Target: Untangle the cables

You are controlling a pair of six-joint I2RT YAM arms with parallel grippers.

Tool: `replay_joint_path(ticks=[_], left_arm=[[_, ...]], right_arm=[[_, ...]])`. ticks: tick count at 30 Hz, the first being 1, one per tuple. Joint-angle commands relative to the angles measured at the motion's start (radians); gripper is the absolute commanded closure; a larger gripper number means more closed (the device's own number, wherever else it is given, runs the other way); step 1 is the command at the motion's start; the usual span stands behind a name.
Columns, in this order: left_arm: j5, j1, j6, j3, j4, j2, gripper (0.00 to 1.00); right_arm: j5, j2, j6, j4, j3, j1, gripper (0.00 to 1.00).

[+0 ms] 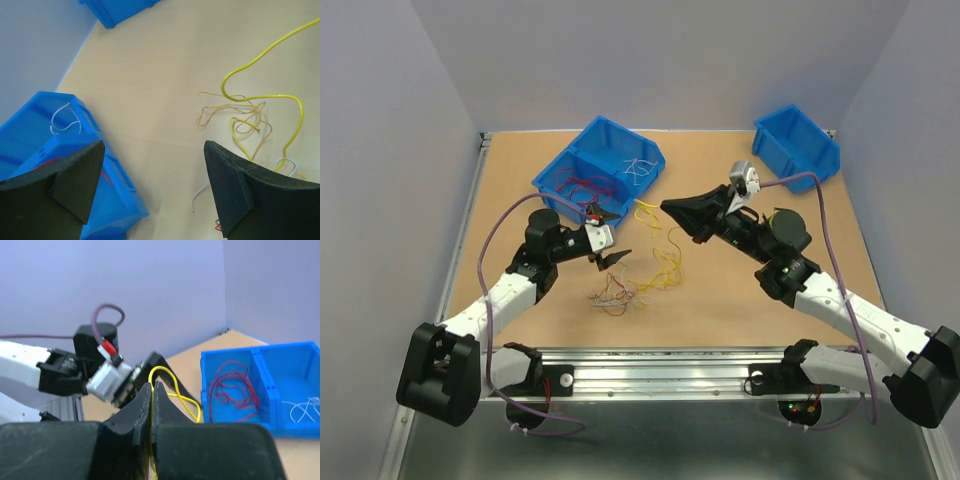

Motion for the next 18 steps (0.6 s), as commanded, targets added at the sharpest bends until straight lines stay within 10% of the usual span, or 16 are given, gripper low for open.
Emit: replay_joint_path(ticks=[1,18], left_arm=[[0.037,-0.02,-0.009,0.034,0.047,0.027,0.08],[-0.012,-0.04,-0.026,0.006,0.122,0.081,0.09]], right_arm=[[0.032,0.031,0.001,0.119,0.142,0.004,0.99],[0.444,0.281,-0.068,0.042,0.673,0.003,0.99]])
